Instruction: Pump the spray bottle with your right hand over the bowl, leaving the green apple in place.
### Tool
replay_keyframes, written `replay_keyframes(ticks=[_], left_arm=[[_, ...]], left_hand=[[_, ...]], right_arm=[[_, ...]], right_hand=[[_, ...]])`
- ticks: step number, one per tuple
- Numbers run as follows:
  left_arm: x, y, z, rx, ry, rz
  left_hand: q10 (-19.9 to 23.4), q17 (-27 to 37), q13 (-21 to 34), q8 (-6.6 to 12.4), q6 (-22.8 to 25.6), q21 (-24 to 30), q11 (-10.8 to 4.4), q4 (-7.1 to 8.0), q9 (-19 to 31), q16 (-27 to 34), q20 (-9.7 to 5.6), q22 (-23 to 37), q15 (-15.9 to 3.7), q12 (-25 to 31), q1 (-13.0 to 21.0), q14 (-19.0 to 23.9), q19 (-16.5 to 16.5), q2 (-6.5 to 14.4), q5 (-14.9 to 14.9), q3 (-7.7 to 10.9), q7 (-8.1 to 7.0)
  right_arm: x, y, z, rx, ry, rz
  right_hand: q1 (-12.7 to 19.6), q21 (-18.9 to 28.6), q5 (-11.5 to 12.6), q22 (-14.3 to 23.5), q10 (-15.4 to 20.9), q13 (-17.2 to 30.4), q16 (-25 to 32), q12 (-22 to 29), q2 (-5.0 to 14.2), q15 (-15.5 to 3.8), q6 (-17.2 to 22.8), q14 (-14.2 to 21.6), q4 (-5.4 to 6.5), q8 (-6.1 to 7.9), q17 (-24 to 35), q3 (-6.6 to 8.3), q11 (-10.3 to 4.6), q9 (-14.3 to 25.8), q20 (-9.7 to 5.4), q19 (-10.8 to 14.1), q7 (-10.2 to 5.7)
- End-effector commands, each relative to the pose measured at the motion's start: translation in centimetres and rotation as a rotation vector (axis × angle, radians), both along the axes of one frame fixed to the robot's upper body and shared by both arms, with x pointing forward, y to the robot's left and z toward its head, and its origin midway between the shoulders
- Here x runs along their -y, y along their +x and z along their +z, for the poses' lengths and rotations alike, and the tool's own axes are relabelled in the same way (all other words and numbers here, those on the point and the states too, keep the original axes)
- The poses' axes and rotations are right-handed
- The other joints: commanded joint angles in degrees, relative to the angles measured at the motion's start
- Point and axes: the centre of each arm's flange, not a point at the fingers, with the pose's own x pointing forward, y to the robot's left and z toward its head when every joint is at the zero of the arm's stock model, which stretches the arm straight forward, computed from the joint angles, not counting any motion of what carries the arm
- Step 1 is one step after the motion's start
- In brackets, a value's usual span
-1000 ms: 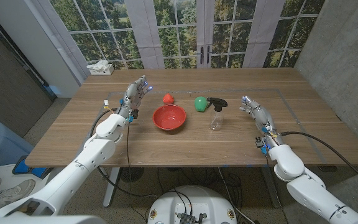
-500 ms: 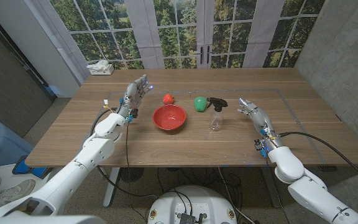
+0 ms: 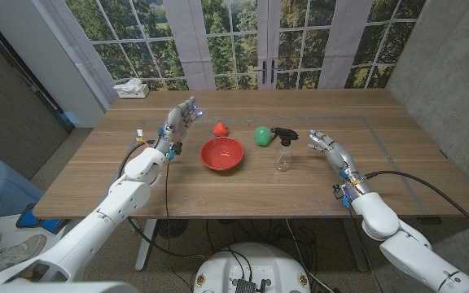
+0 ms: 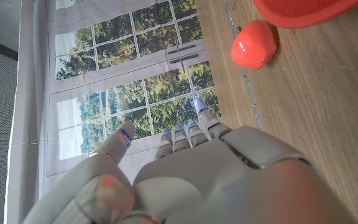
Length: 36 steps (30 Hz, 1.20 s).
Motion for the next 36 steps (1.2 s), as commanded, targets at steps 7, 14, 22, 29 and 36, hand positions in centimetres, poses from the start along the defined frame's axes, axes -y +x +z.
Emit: replay_keyframes(ticks=[7, 14, 22, 29, 36], left_arm=[[0.7, -1.4, -0.1, 0.010, 0.016, 0.007], [0.7, -1.8, -0.1, 0.016, 0.018, 0.010], [0.7, -1.8, -0.2, 0.012, 0.014, 0.007], [0.7, -1.9, -0.2, 0.011, 0.017, 0.006], [0.7, -2.1, 0.0, 0.011, 0.022, 0.011]], left_hand=[[0.4, 0.2, 0.3, 0.30, 1.1, -0.5, -0.08, 0.25, 0.2, 0.4, -1.77, 0.4, -0.82, 0.6, -0.6, 0.4, 0.7, 2.4, 0.5, 0.37, 0.13], [0.6, 0.2, 0.3, 0.29, 1.2, -0.7, -0.09, 0.26, 0.2, 0.4, -1.77, 0.4, -0.85, 0.7, -0.6, 0.5, 0.8, 2.4, 0.5, 0.42, 0.20], [0.6, 0.1, 0.3, 0.28, 1.3, -0.9, -0.08, 0.26, 0.2, 0.3, -1.79, 0.4, -0.89, 0.6, -0.7, 0.6, 0.9, 2.3, 0.5, 0.48, 0.17], [0.7, 0.1, 0.3, 0.27, 1.4, -1.0, -0.11, 0.23, 0.2, 0.3, -1.82, 0.4, -0.90, 0.6, -0.8, 0.6, 1.0, 2.3, 0.6, 0.55, 0.17], [0.7, 0.1, 0.3, 0.25, 1.4, -1.2, -0.14, 0.23, 0.2, 0.3, -1.77, 0.4, -0.95, 0.6, -0.9, 0.8, 1.1, 2.3, 0.6, 0.59, 0.14]], right_arm=[[-0.5, 1.4, -0.2, 0.007, -0.107, 0.009], [-1.0, 1.7, 0.0, 0.019, -0.141, 0.003], [-1.7, 2.2, 0.3, 0.018, -0.187, -0.002], [-2.2, 3.0, 0.5, 0.004, -0.193, 0.016], [-2.7, 3.4, 0.6, 0.005, -0.200, 0.025]], right_hand=[[2.2, -0.6, 0.9, 0.2, -1.0, 0.2, -0.4, -0.6, -0.69, -0.95, -1.2, -0.4, -0.67, -0.38, -0.1, 0.32, -0.73, 0.4, 0.08, 0.5, -0.51], [3.9, -0.9, 1.2, 0.2, -1.5, 0.3, -0.9, -0.8, -1.60, -1.16, -2.1, -0.9, -0.86, -0.67, -0.3, 0.57, -0.96, 0.5, 0.05, 0.7, -1.00], [5.5, -1.3, 1.6, 0.2, -2.3, 0.3, -1.2, -1.1, -2.35, -1.23, -3.0, -1.2, -0.88, -0.90, -0.5, 0.81, -1.03, 0.5, 0.14, 0.8, -1.26], [7.6, -2.0, 2.0, 0.3, -3.4, 0.5, -1.6, -1.4, -2.96, -0.73, -3.7, -1.9, -0.77, -1.01, -0.7, 1.24, -1.47, 0.6, 1.70, 0.3, -1.33], [8.5, -2.8, 2.1, 0.3, -4.2, 0.6, -1.9, -1.6, -3.01, -0.28, -4.0, -2.5, -0.39, -1.02, -0.7, 1.42, -1.50, 0.7, 3.29, -0.8, -1.78]])
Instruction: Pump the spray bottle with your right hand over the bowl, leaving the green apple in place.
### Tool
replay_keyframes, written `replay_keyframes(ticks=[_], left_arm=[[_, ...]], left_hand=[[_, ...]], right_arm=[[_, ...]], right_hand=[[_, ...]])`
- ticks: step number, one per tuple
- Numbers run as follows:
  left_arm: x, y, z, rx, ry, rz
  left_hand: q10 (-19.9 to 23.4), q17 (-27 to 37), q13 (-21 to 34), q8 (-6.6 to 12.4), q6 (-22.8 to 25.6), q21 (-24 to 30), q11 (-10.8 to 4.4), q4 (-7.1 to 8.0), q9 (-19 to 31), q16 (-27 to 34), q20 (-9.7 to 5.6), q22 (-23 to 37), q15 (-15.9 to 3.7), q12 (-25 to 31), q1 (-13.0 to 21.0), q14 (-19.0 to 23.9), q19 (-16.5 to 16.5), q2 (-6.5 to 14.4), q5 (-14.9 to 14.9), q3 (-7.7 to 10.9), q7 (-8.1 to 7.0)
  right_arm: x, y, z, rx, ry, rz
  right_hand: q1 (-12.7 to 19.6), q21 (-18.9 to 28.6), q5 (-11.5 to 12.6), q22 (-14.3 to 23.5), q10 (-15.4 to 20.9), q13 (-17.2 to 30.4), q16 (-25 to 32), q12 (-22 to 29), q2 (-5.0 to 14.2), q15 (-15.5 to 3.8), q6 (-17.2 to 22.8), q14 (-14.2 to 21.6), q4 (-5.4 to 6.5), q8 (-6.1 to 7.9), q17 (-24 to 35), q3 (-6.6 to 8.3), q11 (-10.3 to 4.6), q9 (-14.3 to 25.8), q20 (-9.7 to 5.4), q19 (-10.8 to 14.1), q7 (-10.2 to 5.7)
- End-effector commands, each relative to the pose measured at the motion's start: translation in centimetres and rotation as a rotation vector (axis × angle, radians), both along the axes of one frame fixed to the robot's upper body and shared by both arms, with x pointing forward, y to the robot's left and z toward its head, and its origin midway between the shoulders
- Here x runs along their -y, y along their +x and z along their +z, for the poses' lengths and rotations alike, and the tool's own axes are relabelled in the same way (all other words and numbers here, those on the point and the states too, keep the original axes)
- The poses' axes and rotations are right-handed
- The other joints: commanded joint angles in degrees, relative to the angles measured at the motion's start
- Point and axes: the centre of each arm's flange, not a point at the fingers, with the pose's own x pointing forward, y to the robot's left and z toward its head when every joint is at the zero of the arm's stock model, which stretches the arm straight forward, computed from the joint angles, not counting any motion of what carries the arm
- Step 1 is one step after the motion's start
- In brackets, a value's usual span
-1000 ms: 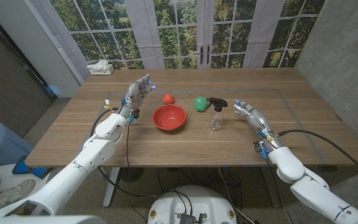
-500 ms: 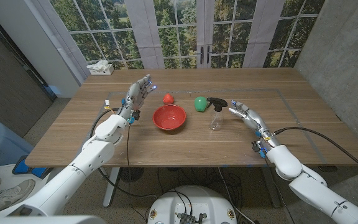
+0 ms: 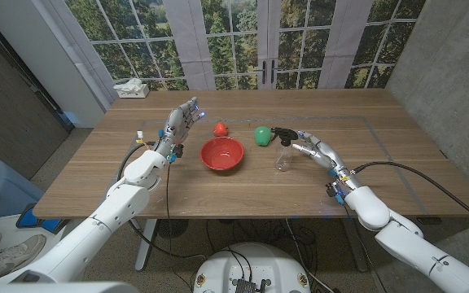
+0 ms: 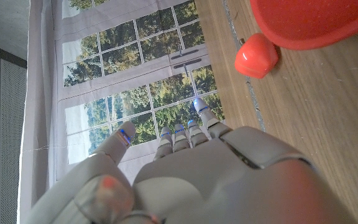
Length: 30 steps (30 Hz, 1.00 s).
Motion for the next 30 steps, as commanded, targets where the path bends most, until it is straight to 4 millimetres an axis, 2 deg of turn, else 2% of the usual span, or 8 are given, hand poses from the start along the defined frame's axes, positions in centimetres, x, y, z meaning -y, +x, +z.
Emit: replay_keyframes(ticks=[1, 6, 14, 19, 20, 26, 30], left_arm=[[0.0, -0.3, 0.2, 0.000, 0.006, 0.007], [0.2, -0.3, 0.2, -0.001, 0.008, 0.005], [0.3, -0.3, 0.3, 0.001, 0.011, 0.002], [0.4, -0.2, 0.5, 0.000, 0.017, -0.001], [0.4, -0.2, 0.5, 0.002, 0.019, 0.001], [0.5, -0.1, 0.6, 0.002, 0.021, -0.007], [0.6, -0.2, 0.6, 0.003, 0.023, -0.006]], left_hand=[[0.4, 0.1, 0.3, 0.24, 0.5, -0.3, -0.46, -0.01, 0.2, 0.3, -1.79, 0.1, -0.83, 0.2, -0.6, 0.3, 0.3, 2.6, 0.1, 0.36, -0.18], [0.5, 0.1, 0.3, 0.25, 0.5, -0.4, -0.42, -0.02, 0.2, 0.3, -1.79, 0.1, -0.84, 0.2, -0.6, 0.3, 0.3, 2.6, 0.2, 0.40, -0.14], [0.5, 0.1, 0.3, 0.22, 0.6, -0.6, -0.39, -0.02, 0.2, 0.3, -1.79, 0.1, -0.80, 0.2, -0.7, 0.4, 0.5, 2.6, 0.2, 0.47, -0.15], [0.5, 0.1, 0.3, 0.25, 0.7, -0.7, -0.36, -0.03, 0.2, 0.2, -1.80, 0.1, -0.81, 0.2, -0.8, 0.4, 0.5, 2.6, 0.2, 0.51, -0.12], [0.6, 0.1, 0.3, 0.25, 0.8, -0.8, -0.36, -0.03, 0.2, 0.2, -1.81, 0.1, -0.85, 0.2, -0.8, 0.4, 0.5, 2.6, 0.2, 0.53, -0.19], [0.7, 0.1, 0.3, 0.27, 0.9, -0.9, -0.40, -0.03, 0.3, 0.2, -1.79, 0.1, -0.88, 0.2, -0.9, 0.5, 0.7, 2.5, 0.2, 0.57, -0.18], [0.8, 0.1, 0.3, 0.28, 1.0, -1.0, -0.43, -0.04, 0.3, 0.2, -1.70, 0.1, -0.88, 0.2, -0.9, 0.5, 0.7, 2.5, 0.2, 0.61, -0.21]], right_arm=[[-1.0, 1.0, 0.3, -0.002, -0.021, 0.015], [-1.4, 1.3, 0.5, 0.002, -0.009, 0.038], [-2.0, 1.3, 0.9, 0.032, -0.002, 0.041], [-2.3, 1.3, 1.0, 0.023, -0.006, 0.058], [-2.3, 1.3, 1.0, 0.014, -0.007, 0.067], [-2.9, 1.4, 0.8, -0.001, -0.014, 0.075], [-3.3, 1.5, 0.9, 0.004, -0.020, 0.083]], right_hand=[[1.1, -0.4, 0.3, 0.4, -0.7, 0.4, -0.1, -0.3, -0.22, 0.11, -0.1, -0.3, 0.12, -0.19, 0.1, 0.46, -0.07, 0.1, 0.95, -0.5, -0.77], [1.2, -0.8, 0.3, 0.4, -1.3, 0.4, -0.2, -0.4, -0.25, 0.09, -0.1, -0.6, 0.40, -0.12, 0.2, 0.43, -0.23, 0.2, 1.54, -1.0, -1.15], [1.2, -0.9, 0.5, 0.5, -1.0, 0.6, 0.3, -0.2, -0.29, -0.07, 0.0, 0.2, 0.78, 0.00, 0.4, 0.28, -0.51, 0.3, 1.88, -0.6, -0.50], [1.5, -1.0, 0.7, 0.5, -0.9, 0.7, 0.5, 0.0, -0.23, 0.00, 0.8, 0.7, 0.86, 0.38, 0.5, 0.29, -0.78, 0.3, 2.01, -0.3, -1.35], [2.0, -1.1, 0.9, 0.6, -0.9, 0.7, 0.6, 0.1, -0.07, 0.13, 1.5, 0.7, 0.79, 0.67, 0.6, 0.43, -0.73, 0.4, 2.09, -0.3, -2.43], [3.3, -1.7, 1.4, 0.6, -1.9, 0.9, 0.2, -0.1, 0.07, 0.66, 2.7, -0.5, 0.72, 1.13, 0.8, 0.61, -0.45, 0.5, 2.59, -0.8, -5.03], [3.8, -1.9, 1.6, 0.6, -2.3, 1.0, 0.2, -0.1, 0.12, 0.82, 2.3, -0.8, 0.70, 0.94, 1.0, 0.68, -0.38, 0.5, 2.73, -0.9, -3.96]])
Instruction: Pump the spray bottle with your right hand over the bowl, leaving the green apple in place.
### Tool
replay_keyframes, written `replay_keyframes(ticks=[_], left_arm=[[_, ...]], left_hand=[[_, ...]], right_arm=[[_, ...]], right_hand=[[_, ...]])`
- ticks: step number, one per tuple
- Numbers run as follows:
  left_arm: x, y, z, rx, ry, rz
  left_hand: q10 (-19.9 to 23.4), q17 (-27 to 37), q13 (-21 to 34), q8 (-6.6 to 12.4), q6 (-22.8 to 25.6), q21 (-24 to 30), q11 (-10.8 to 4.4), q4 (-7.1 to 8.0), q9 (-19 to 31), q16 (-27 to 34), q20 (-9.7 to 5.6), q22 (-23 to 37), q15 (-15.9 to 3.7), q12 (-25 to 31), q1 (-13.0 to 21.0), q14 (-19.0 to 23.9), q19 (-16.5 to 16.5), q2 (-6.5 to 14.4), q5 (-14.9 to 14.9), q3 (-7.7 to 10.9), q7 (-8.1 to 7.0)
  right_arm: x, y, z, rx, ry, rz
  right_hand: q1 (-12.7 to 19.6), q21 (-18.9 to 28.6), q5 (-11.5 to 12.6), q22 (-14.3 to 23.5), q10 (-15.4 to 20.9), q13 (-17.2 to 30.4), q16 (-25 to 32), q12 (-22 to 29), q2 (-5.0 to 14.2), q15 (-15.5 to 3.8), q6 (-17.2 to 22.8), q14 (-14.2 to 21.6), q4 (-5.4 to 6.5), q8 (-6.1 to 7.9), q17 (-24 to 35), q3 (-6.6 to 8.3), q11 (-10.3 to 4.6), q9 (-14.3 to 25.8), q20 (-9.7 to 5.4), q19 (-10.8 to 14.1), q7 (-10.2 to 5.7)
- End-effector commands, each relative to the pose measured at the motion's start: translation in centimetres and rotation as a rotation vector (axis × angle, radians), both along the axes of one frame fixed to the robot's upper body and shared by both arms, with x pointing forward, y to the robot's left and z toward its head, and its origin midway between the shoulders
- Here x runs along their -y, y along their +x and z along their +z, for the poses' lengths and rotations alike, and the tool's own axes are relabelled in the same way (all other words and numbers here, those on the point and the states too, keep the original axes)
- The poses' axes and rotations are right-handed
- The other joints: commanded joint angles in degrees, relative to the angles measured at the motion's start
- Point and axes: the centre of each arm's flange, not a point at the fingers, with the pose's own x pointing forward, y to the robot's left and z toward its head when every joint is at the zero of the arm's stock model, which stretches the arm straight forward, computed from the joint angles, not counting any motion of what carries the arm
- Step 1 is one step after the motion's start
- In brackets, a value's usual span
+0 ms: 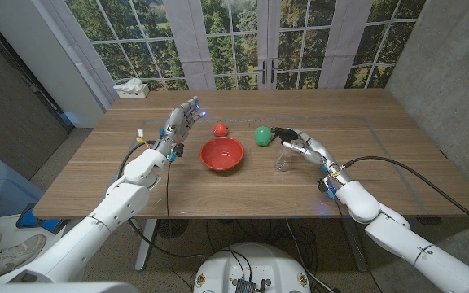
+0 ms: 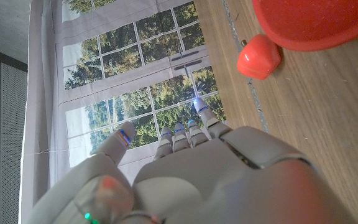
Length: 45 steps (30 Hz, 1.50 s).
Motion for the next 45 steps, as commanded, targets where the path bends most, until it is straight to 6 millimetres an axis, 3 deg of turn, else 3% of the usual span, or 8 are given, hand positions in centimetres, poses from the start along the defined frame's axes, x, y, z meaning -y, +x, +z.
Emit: replay_keyframes(ticks=[1, 11, 13, 15, 31, 37, 41, 45], left_arm=[[0.2, 0.0, 0.2, 0.001, 0.009, -0.006], [-0.1, -0.3, -0.2, -0.004, 0.004, 0.001], [-0.1, -0.4, -0.3, -0.005, 0.002, -0.001], [-0.1, -0.4, -0.3, -0.004, 0.003, 0.001], [-0.2, -0.9, -0.6, -0.002, 0.000, -0.002], [-0.3, -1.1, -0.8, -0.004, -0.002, -0.002], [-0.3, -1.2, -0.8, -0.002, 0.000, 0.000], [-0.3, -1.3, -0.9, -0.005, -0.002, 0.000]], left_hand=[[0.5, 0.2, 0.3, 0.28, 0.6, -0.3, -0.12, -0.04, 0.3, 0.2, -1.41, 0.1, -0.88, 0.2, -0.5, 0.5, 0.5, 2.6, 0.2, 0.63, 0.21], [0.7, 0.2, 0.3, 0.29, 0.8, -0.5, -0.13, -0.06, 0.3, 0.2, -1.32, 0.1, -0.88, 0.2, -0.6, 0.6, 0.6, 2.6, 0.2, 0.72, 0.22], [0.7, 0.2, 0.3, 0.29, 0.8, -0.6, -0.12, -0.06, 0.3, 0.2, -1.35, 0.1, -0.84, 0.2, -0.7, 0.6, 0.6, 2.6, 0.2, 0.73, 0.19], [0.7, 0.2, 0.3, 0.28, 0.8, -0.6, -0.14, -0.07, 0.3, 0.2, -1.34, 0.1, -0.87, 0.2, -0.7, 0.6, 0.7, 2.6, 0.2, 0.75, 0.15], [0.8, 0.2, 0.3, 0.26, 0.9, -1.0, -0.09, -0.07, 0.3, 0.1, -1.13, 0.1, -0.84, 0.2, -0.8, 0.7, 0.9, 2.6, 0.3, 0.89, 0.16], [1.0, 0.2, 0.3, 0.32, 1.2, -1.1, -0.08, -0.09, 0.3, 0.1, -1.02, 0.1, -0.82, 0.2, -0.9, 0.8, 1.0, 2.6, 0.3, 0.96, 0.13], [1.1, 0.2, 0.3, 0.29, 1.2, -1.2, -0.06, -0.10, 0.3, 0.1, -1.01, 0.1, -0.81, 0.3, -0.9, 0.9, 1.1, 2.6, 0.3, 1.01, 0.10], [1.2, 0.1, 0.3, 0.28, 1.2, -1.3, -0.13, -0.11, 0.3, 0.1, -0.96, 0.1, -0.77, 0.3, -0.9, 0.9, 1.1, 2.6, 0.3, 1.05, 0.10]], right_arm=[[-1.3, 0.3, 0.1, -0.007, -0.015, 0.028], [-2.1, 0.5, 0.6, -0.004, -0.019, 0.071], [-2.3, 0.6, 0.7, -0.004, -0.019, 0.080], [-2.4, 0.6, 0.8, -0.006, -0.011, 0.099], [-3.6, 0.8, 1.3, 0.027, 0.035, 0.126], [-4.1, 0.8, 1.2, 0.035, 0.049, 0.121], [-4.3, 0.7, 1.1, 0.028, 0.038, 0.120], [-4.3, 0.5, 1.1, 0.033, 0.040, 0.100]], right_hand=[[1.1, -0.2, 0.4, 0.1, -0.3, 0.2, -0.1, 0.2, -0.03, -0.01, -0.4, -0.5, 0.07, 0.03, 0.3, 0.39, 0.08, 0.3, 0.28, -0.2, 0.49], [1.5, -0.5, 0.6, 0.1, -0.4, 0.3, 0.0, 0.3, -0.04, 0.12, -0.4, -0.6, 0.18, 0.01, 0.5, 0.36, 0.02, 0.3, 0.39, -0.2, 1.18], [1.6, -0.6, 0.6, 0.1, -0.5, 0.3, 0.1, 0.3, -0.04, 0.25, 0.0, -0.6, 0.24, 0.17, 0.5, 0.33, 0.08, 0.3, 0.39, -0.2, 0.90], [1.8, -0.7, 0.7, 0.2, -0.4, 0.3, 0.1, 0.4, 0.03, 0.28, 0.5, -0.6, 0.32, 0.32, 0.6, 0.31, 0.10, 0.3, 0.40, -0.2, -0.67], [3.3, -0.8, 1.0, 0.2, 0.3, 0.5, 0.8, 1.0, 0.96, -0.22, 3.4, 0.4, 0.36, 1.27, 1.1, 0.70, 0.01, 0.4, 0.31, 0.8, -1.97], [6.0, -0.5, 1.0, 0.2, 1.9, 0.6, 1.8, 1.6, 2.12, -1.32, 5.8, 2.3, -0.06, 2.02, 1.4, 1.53, -0.64, 0.5, -0.43, 2.7, -2.55], [8.6, -0.7, 0.9, 0.3, 2.3, 0.6, 2.0, 1.7, 3.48, -1.80, 8.4, 2.3, -0.26, 2.93, 1.8, 2.44, -1.09, 0.5, -0.98, 3.0, -4.66], [10.0, -0.9, 0.5, 0.3, 2.4, 0.6, 2.2, 1.7, 4.79, -1.96, 10.5, 2.2, -0.17, 3.63, 2.1, 3.06, -1.46, 0.5, -1.45, 3.2, -5.32]])
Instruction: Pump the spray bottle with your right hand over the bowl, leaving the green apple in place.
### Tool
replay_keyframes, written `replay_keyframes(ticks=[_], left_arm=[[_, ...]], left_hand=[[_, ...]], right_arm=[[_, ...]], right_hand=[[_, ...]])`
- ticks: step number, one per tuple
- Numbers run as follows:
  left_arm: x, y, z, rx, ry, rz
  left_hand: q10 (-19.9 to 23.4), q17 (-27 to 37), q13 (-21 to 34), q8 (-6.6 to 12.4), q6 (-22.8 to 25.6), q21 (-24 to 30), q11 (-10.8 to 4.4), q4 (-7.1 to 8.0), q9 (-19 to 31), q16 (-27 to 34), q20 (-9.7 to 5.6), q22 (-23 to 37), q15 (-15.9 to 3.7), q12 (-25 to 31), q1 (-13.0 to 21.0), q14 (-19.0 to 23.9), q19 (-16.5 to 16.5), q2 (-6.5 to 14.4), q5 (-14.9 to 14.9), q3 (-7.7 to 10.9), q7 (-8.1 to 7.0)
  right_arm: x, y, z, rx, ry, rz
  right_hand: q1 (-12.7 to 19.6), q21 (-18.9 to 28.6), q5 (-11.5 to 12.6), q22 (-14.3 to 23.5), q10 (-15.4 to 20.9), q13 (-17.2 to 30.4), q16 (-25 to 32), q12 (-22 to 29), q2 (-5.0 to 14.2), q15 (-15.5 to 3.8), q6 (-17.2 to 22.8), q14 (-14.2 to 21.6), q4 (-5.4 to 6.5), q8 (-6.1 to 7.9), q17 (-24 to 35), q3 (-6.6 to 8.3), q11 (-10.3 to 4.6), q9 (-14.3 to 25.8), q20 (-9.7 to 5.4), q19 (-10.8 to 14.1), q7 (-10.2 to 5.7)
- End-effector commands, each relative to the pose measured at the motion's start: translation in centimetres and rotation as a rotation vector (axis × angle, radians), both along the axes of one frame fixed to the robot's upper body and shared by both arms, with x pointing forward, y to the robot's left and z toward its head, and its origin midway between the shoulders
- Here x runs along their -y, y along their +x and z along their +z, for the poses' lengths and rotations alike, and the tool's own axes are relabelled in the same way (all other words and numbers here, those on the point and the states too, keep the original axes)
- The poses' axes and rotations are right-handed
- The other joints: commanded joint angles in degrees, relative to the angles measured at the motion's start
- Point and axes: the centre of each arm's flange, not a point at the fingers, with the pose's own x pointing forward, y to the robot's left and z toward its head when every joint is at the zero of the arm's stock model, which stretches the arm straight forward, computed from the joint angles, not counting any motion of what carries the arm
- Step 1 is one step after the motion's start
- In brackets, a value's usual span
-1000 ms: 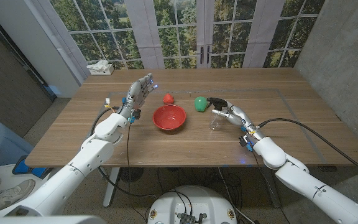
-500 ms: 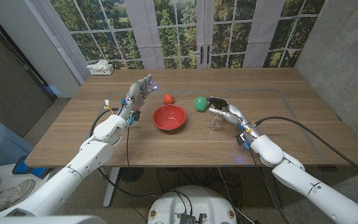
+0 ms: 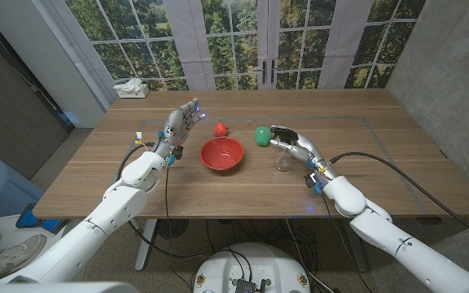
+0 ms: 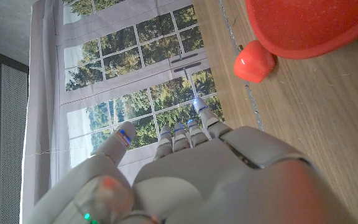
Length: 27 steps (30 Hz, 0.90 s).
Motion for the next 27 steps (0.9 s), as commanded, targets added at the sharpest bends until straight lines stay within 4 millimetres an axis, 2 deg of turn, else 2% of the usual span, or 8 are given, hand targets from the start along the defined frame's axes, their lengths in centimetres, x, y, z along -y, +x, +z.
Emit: replay_keyframes(ticks=[1, 8, 12, 19, 27], left_arm=[[-0.07, -0.34, -0.16, 0.001, -0.001, 0.001], [0.00, -0.50, -0.22, 0.003, 0.000, 0.000], [0.01, -0.66, -0.32, 0.003, -0.002, 0.001], [0.01, -0.93, -0.48, 0.004, -0.002, 0.001], [0.08, -1.18, -0.62, 0.006, -0.002, -0.005]], left_hand=[[0.4, 0.1, 0.3, 0.29, 0.5, -0.2, -0.22, 0.12, 0.3, 0.1, -0.95, 0.1, -0.87, 0.3, -0.6, 0.4, 0.5, 2.7, 0.3, 0.36, 0.02], [0.4, 0.1, 0.3, 0.29, 0.5, -0.4, -0.22, 0.12, 0.3, 0.1, -0.90, 0.2, -0.82, 0.2, -0.6, 0.4, 0.6, 2.7, 0.3, 0.40, -0.03], [0.4, 0.1, 0.3, 0.28, 0.5, -0.5, -0.16, 0.12, 0.3, 0.1, -0.90, 0.2, -0.84, 0.2, -0.6, 0.4, 0.6, 2.7, 0.3, 0.43, -0.03], [0.5, 0.1, 0.3, 0.29, 0.7, -0.6, -0.23, 0.18, 0.3, 0.1, -0.84, 0.2, -0.73, 0.2, -0.7, 0.4, 0.7, 2.8, 0.3, 0.49, -0.11], [0.5, 0.2, 0.3, 0.27, 0.7, -0.8, -0.12, 0.35, 0.3, 0.1, -0.64, 0.2, -0.75, 0.2, -1.0, 0.5, 0.8, 2.7, 0.3, 0.46, -0.17]], right_arm=[[-0.57, -0.21, -0.02, 0.005, 0.004, -0.015], [-0.63, -0.32, -0.04, 0.005, 0.010, -0.022], [-0.68, -0.46, -0.14, 0.008, 0.021, -0.039], [-0.75, -0.69, -0.09, 0.008, 0.020, -0.047], [-0.82, -1.00, -0.17, 0.012, 0.034, -0.065]], right_hand=[[2.3, -0.4, -0.6, 0.3, 0.6, 0.1, 0.5, 0.3, 1.47, -0.91, 4.2, 0.1, 0.08, 1.47, 0.7, 1.06, -0.61, 0.2, -0.69, 0.3, -0.30], [3.3, -0.5, -1.3, 0.3, 0.9, 0.1, 0.7, 0.3, 1.92, -1.38, 6.4, 0.1, 0.12, 2.14, 1.0, 1.15, -1.01, 0.2, -1.11, 0.6, 0.97], [4.4, -0.4, -1.8, 0.3, 1.5, 0.0, 1.2, 0.4, 3.05, -2.26, 8.9, 0.6, 0.23, 2.93, 1.3, 1.49, -1.49, 0.3, -1.93, 1.3, 1.80], [6.7, -0.3, -2.5, 0.4, 2.5, 0.0, 1.9, 0.7, 5.41, -3.84, 10.1, 1.3, 0.17, 3.45, 1.9, 2.34, -3.00, 0.8, -3.46, 2.1, 0.73], [9.6, -0.3, -3.4, 0.5, 3.2, 0.2, 2.9, 1.0, 9.05, -5.83, 10.7, 1.7, 0.17, 3.71, 2.9, 3.55, -4.67, 1.5, -5.42, 2.5, -0.97]])
